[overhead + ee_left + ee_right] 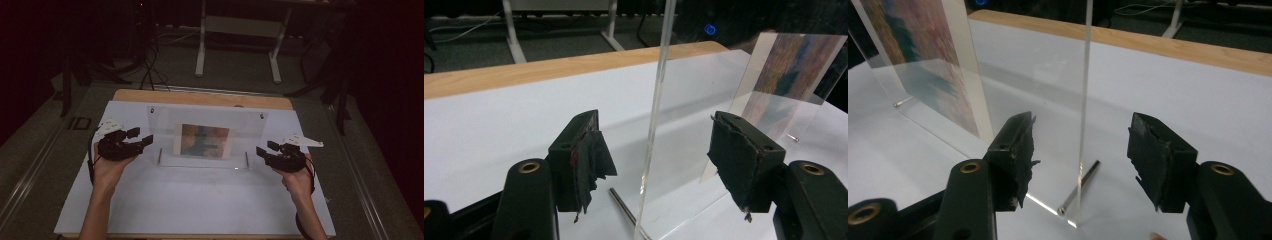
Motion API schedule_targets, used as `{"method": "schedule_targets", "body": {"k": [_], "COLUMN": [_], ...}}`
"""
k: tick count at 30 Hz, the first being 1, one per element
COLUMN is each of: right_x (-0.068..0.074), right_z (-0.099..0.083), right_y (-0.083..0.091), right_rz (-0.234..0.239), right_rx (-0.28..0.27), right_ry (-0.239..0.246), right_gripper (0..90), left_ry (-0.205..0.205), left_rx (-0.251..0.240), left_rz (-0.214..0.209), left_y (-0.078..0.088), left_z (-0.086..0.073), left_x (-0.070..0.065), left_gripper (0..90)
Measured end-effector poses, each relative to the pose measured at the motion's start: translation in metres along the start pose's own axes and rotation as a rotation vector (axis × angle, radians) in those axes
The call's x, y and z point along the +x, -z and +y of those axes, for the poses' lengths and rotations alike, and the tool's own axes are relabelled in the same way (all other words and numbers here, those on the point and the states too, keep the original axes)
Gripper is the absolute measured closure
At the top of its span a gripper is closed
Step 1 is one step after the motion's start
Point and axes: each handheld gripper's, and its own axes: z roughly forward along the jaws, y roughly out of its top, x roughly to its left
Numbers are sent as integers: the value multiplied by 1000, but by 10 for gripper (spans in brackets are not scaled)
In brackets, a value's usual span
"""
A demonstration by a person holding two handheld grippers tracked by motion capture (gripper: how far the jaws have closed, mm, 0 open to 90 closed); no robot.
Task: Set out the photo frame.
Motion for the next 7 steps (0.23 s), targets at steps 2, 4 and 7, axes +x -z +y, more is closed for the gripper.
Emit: {"method": "schedule_targets", "body": {"k": [2,4,7], "right_x": [-3,-7,-16], "right_z": [-4,-8,-16], "right_y": [1,2,3], "right_rz": [-4,-16,-31], "right_rx": [8,16,36], "right_ry": [-5,-14,-20], "right_gripper": [433,433,417], "left_ry": [9,19,26], "left_rx": [7,21,49], "left_rz": [8,25,61], "left_y": [1,1,-1], "left_z": [-4,-9,-16], "left_x": [2,6,10], "left_gripper": [370,370,363]}}
